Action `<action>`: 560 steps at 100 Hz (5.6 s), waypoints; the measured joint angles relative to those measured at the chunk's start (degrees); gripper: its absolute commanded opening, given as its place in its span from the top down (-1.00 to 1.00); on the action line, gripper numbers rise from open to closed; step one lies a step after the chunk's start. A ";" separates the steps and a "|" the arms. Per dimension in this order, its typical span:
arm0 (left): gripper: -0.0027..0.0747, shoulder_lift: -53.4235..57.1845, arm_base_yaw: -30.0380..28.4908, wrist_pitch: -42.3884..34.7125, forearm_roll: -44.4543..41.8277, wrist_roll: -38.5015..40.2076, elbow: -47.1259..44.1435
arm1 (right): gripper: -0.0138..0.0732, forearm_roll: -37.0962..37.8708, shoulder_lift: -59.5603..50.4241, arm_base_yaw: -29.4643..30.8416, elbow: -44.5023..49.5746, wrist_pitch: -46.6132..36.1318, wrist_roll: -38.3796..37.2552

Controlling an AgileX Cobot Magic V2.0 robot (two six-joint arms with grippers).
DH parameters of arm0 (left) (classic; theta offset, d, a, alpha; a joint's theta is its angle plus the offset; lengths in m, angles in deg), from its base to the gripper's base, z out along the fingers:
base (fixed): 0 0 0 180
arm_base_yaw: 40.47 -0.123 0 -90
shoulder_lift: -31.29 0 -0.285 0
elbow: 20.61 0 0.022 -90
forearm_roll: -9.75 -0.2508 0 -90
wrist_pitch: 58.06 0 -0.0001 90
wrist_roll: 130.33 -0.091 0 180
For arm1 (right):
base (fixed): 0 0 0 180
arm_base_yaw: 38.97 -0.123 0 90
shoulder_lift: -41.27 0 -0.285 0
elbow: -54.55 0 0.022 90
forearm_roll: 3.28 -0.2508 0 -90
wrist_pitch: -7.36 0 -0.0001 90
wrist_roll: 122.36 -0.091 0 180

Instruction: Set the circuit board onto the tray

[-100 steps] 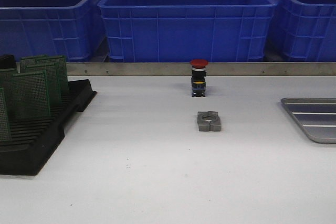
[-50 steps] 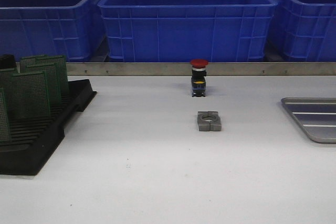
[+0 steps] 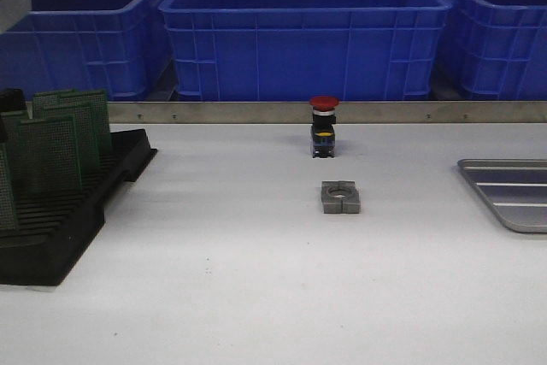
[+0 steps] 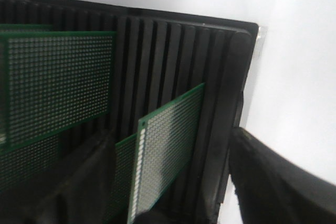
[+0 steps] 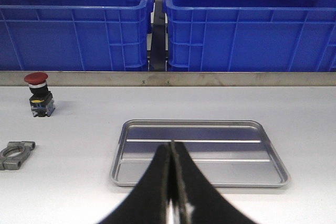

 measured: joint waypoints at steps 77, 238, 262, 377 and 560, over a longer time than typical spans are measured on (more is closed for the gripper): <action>0.98 -3.00 0.00 7.61 -0.61 -0.55 4.52 | 0.82 0.00 0.00 0.00 0.00 0.00 0.00; 0.98 -8.25 18.84 14.95 45.52 -0.23 11.81 | 0.82 -2.39 13.16 -0.13 -16.92 23.37 0.00; 0.98 -8.25 18.84 14.92 45.52 -0.23 11.81 | 0.81 -2.70 31.51 -0.13 -29.34 34.26 0.00; 0.98 -8.25 18.84 14.83 45.52 -0.23 11.81 | -0.50 -64.59 78.77 -17.52 -50.86 41.75 90.54; -0.53 -8.25 13.03 15.39 44.47 -0.19 20.90 | 0.83 -64.39 96.99 12.99 -54.87 34.65 59.69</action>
